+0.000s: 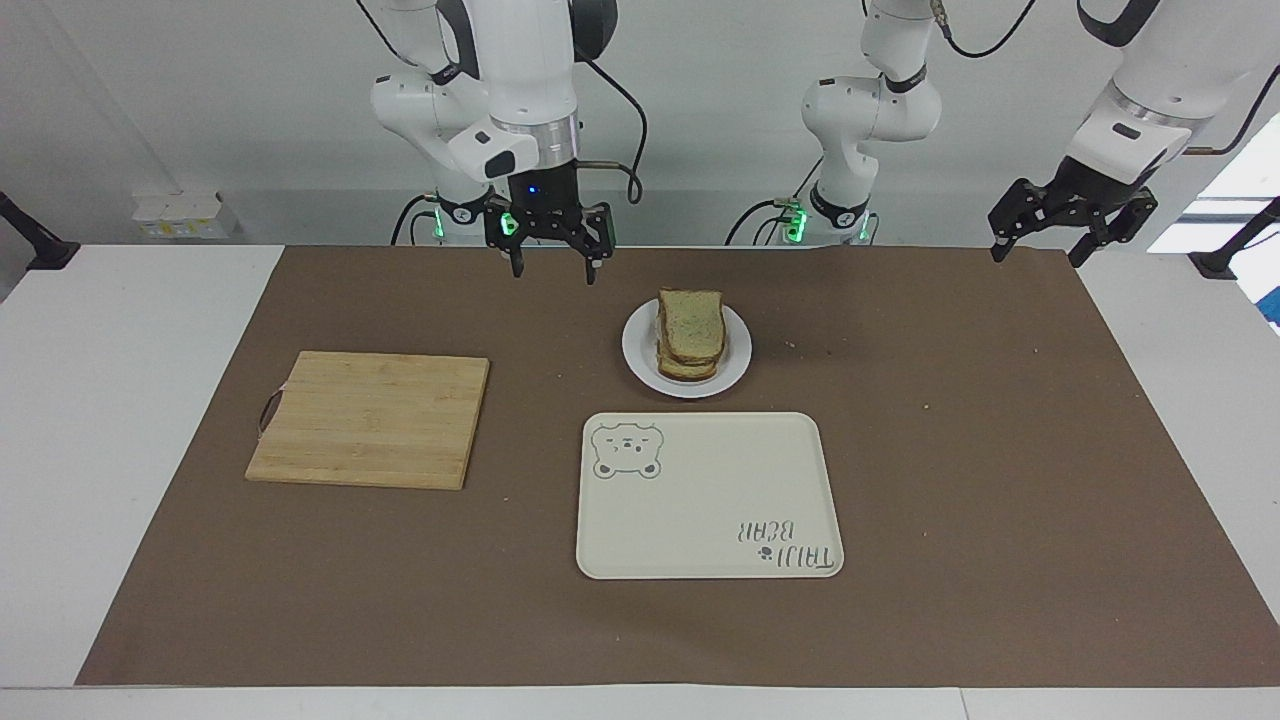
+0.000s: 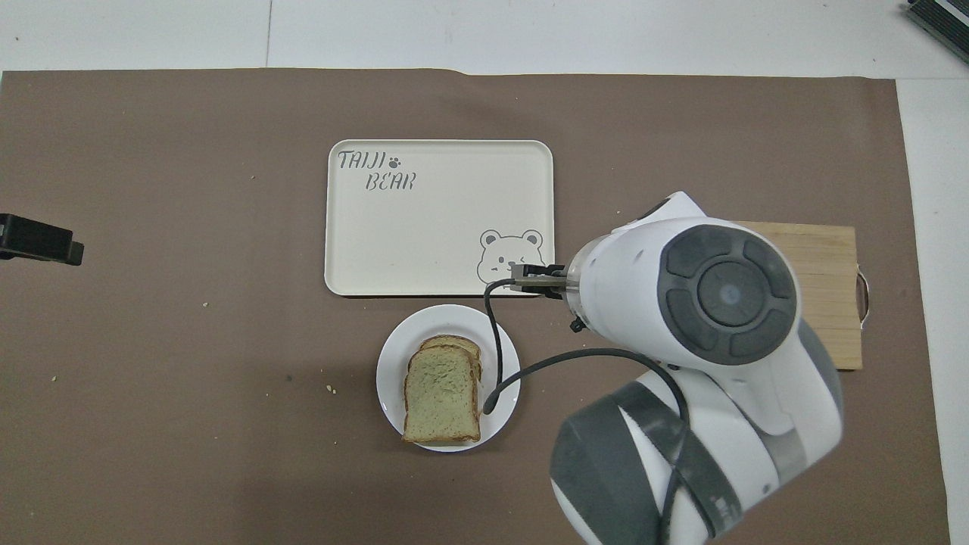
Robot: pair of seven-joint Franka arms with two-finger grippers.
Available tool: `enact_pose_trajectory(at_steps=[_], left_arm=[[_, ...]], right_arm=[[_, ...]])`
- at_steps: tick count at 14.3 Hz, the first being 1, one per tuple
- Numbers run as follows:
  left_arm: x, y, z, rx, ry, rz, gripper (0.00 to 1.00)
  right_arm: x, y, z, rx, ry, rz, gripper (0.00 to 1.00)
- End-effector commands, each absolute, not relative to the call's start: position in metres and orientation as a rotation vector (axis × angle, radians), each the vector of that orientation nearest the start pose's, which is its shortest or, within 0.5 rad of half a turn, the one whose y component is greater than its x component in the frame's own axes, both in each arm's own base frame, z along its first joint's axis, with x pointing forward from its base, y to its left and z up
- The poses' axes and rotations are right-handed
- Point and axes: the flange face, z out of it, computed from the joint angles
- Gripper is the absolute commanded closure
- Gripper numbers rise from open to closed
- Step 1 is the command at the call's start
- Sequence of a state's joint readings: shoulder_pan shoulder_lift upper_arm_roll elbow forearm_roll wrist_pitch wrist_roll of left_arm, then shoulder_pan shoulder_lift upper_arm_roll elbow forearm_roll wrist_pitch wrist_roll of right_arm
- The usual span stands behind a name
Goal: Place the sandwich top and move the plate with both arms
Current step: 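Open the right gripper and withdraw it toward the wooden board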
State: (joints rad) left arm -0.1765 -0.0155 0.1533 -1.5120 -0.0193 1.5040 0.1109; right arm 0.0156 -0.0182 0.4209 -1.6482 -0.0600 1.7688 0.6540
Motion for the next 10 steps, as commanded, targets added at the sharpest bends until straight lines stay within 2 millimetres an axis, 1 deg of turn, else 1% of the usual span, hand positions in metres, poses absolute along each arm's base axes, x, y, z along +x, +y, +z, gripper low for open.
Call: enact_pose_trajectory(at_steps=[1,2,3,4,5,6,7,8,9,10], left_arm=[[0.540,-0.012,0.658,-3.146,0.226,-0.003,0.00],[0.540,-0.010,0.658,-3.146,0.221,-0.003,0.00],[0.539,-0.009,0.658,-3.148,0.224,0.004,0.00],[0.536,-0.014,0.658,-3.151,0.225,0.028,0.00],[0.532,-0.024,0.656,-3.159,0.249,0.048,0.00],[0.525,-0.036,0.651,-3.198,0.280,0.064,0.00],[0.515,-0.051,0.645,-3.263,0.315,0.086,0.00],[0.510,-0.061,0.634,-3.312,0.333,0.109,0.00],[0.505,-0.081,0.623,-3.342,0.386,0.132,0.00],[0.501,-0.103,0.606,-3.354,0.440,0.161,0.00]], right_arm=[[0.524,0.212,0.641,-3.096,0.362,-0.226,0.00],[0.526,0.201,0.643,-3.097,0.394,-0.221,0.00],[0.526,0.189,0.653,-3.091,0.426,-0.234,0.00],[0.525,0.177,0.660,-3.088,0.455,-0.247,0.00],[0.523,0.164,0.668,-3.082,0.486,-0.258,0.00],[0.521,0.149,0.674,-3.050,0.518,-0.236,0.00],[0.521,0.127,0.681,-3.012,0.547,-0.210,0.00],[0.520,0.104,0.687,-2.993,0.552,-0.205,0.00],[0.519,0.084,0.691,-2.995,0.530,-0.200,0.00],[0.519,0.067,0.690,-3.007,0.500,-0.180,0.00]])
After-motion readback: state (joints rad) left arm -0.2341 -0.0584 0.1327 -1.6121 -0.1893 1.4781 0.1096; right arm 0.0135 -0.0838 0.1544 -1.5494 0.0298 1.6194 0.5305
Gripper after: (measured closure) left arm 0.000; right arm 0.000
